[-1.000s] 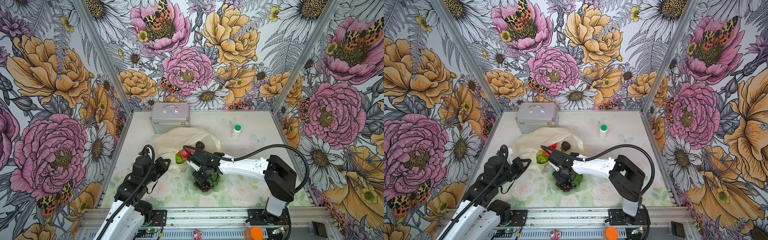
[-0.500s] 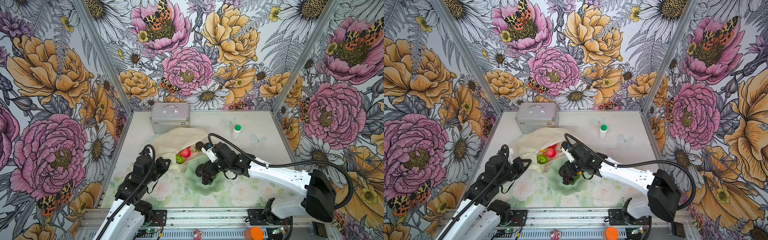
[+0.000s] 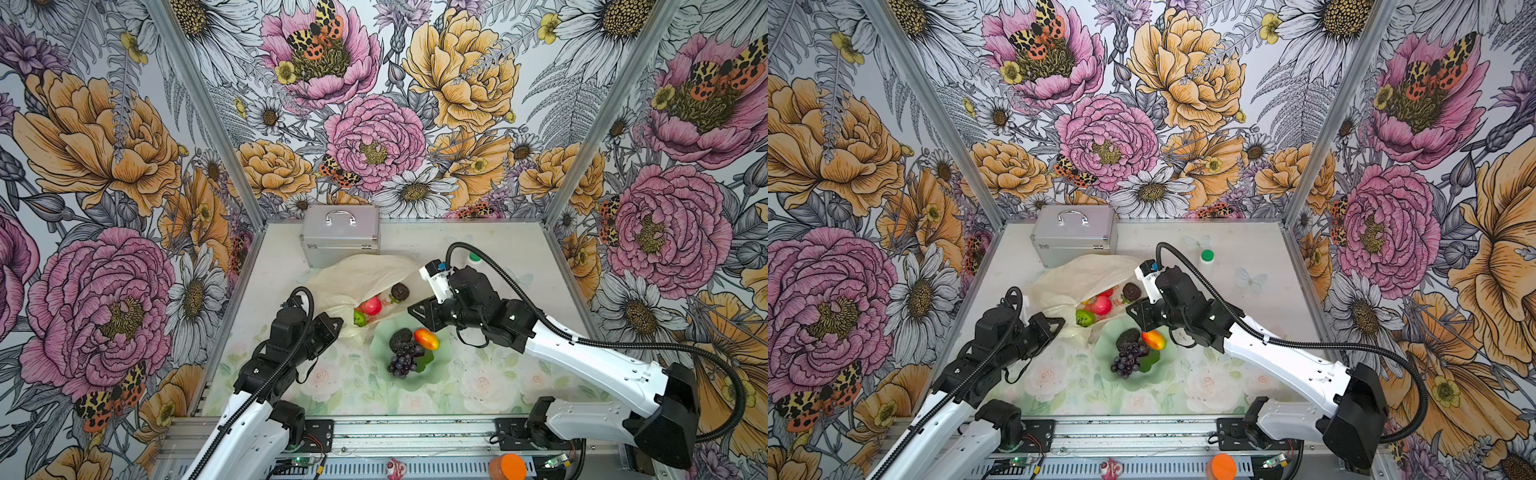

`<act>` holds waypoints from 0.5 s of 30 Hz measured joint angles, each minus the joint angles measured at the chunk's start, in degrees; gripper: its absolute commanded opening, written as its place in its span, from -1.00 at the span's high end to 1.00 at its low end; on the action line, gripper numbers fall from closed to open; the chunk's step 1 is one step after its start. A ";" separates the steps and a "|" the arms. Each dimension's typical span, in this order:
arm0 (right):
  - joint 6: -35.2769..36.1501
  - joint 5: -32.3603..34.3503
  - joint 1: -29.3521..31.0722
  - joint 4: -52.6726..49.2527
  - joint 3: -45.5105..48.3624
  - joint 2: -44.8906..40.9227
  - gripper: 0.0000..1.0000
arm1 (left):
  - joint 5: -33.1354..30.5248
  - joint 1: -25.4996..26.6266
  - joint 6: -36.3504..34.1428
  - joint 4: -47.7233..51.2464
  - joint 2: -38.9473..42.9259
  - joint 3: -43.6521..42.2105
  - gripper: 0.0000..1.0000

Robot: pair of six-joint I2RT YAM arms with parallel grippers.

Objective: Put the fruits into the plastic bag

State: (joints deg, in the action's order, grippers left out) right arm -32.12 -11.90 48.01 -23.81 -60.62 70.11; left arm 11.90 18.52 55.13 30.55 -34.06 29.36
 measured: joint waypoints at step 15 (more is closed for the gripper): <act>-4.02 -2.86 1.70 -8.98 2.84 4.66 -0.99 | 0.00 0.48 0.00 -0.61 -1.16 0.59 1.00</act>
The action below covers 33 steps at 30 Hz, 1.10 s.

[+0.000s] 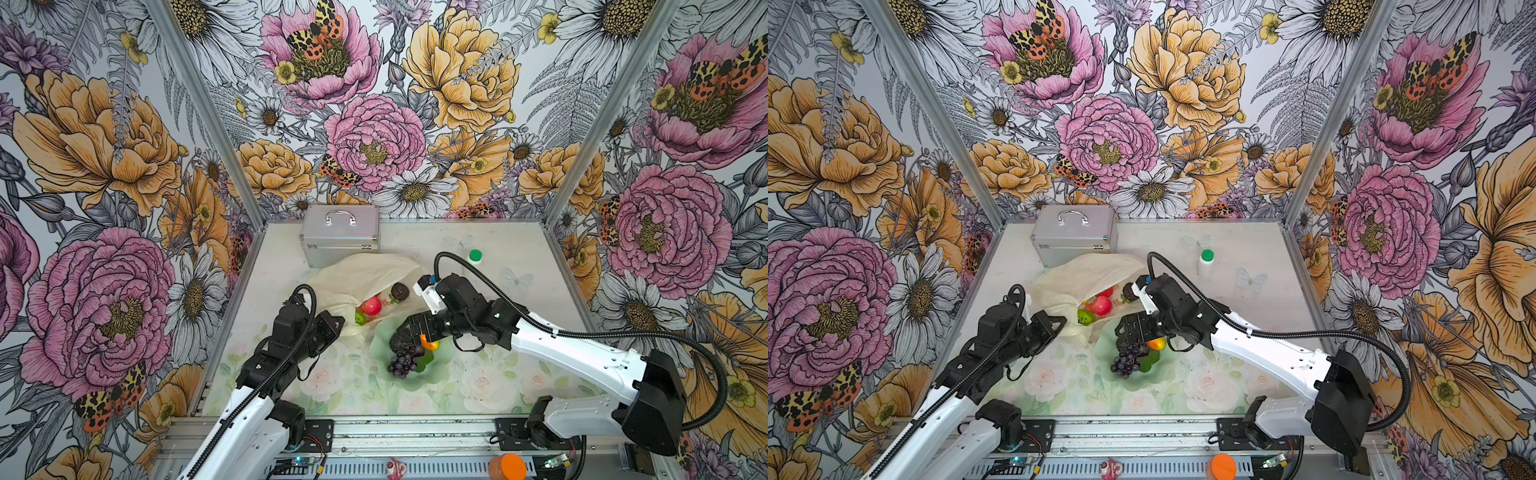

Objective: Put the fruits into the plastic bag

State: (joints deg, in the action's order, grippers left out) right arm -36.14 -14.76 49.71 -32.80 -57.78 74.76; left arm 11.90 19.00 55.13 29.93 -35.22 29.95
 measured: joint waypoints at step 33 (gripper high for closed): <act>-33.99 15.08 12.59 -7.69 -0.20 7.19 -0.82 | -3.56 5.84 1.99 0.61 2.82 0.00 1.00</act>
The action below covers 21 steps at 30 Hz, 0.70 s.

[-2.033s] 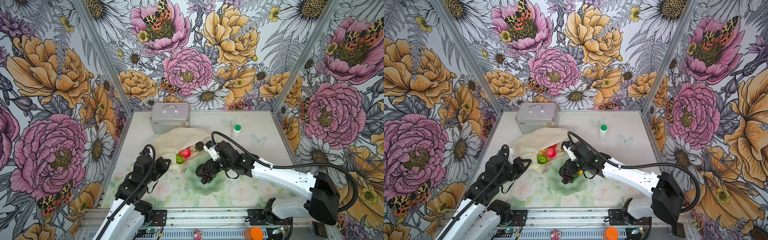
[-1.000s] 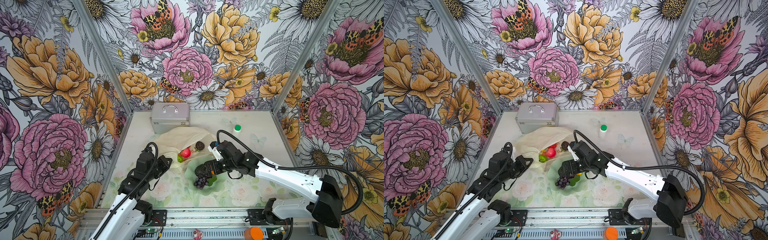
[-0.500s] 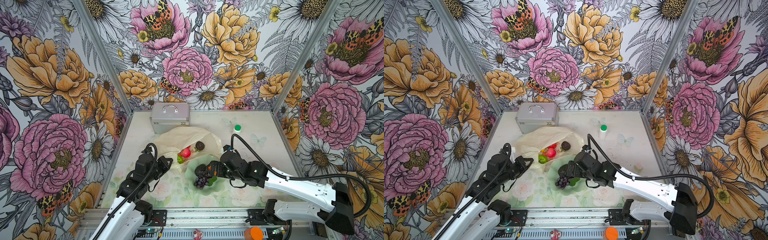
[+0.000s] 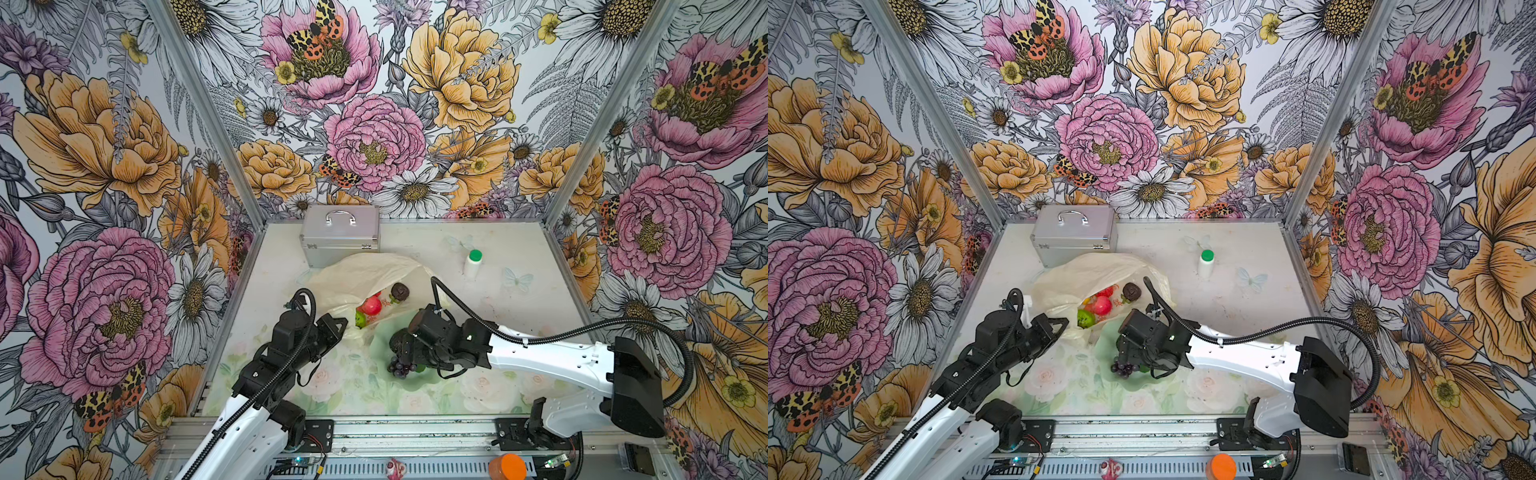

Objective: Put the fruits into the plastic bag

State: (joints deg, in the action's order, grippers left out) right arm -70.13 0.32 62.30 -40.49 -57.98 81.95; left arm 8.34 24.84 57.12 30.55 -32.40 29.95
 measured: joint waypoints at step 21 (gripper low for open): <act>-4.07 -2.08 -0.04 1.97 -4.83 12.13 -0.74 | -3.50 5.42 1.31 0.20 0.61 -0.66 1.00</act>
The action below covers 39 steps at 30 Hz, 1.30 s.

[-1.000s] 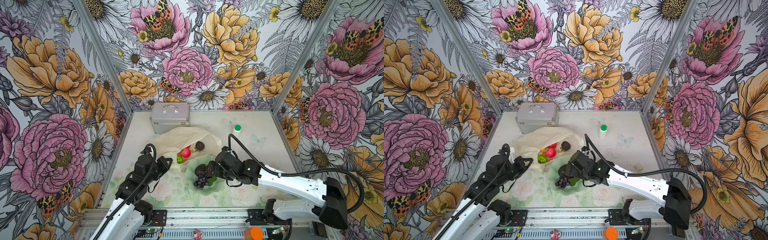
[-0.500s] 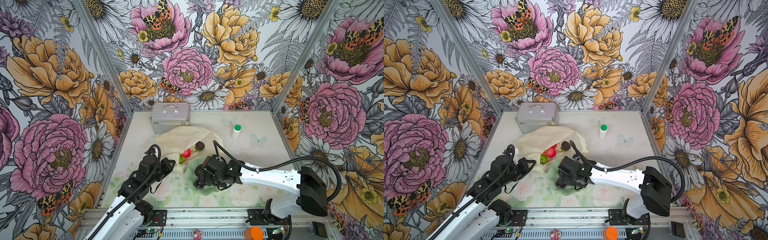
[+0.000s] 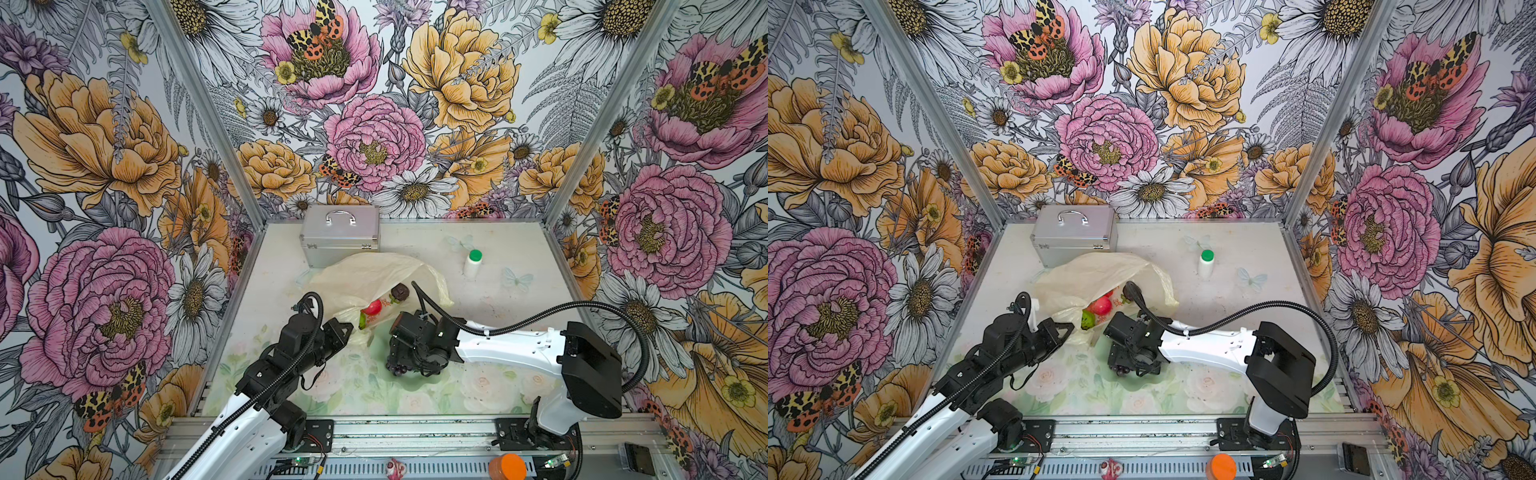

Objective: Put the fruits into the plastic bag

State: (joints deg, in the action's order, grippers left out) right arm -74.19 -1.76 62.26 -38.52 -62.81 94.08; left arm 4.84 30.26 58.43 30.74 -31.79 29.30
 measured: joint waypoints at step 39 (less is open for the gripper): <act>12.02 4.79 -1.03 11.04 12.72 -23.85 0.40 | 2.45 -3.96 -3.43 2.03 -0.79 0.83 1.00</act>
State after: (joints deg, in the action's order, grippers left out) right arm -62.17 3.03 61.23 -27.49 -50.09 70.24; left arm 7.29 26.30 55.00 32.77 -32.58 30.13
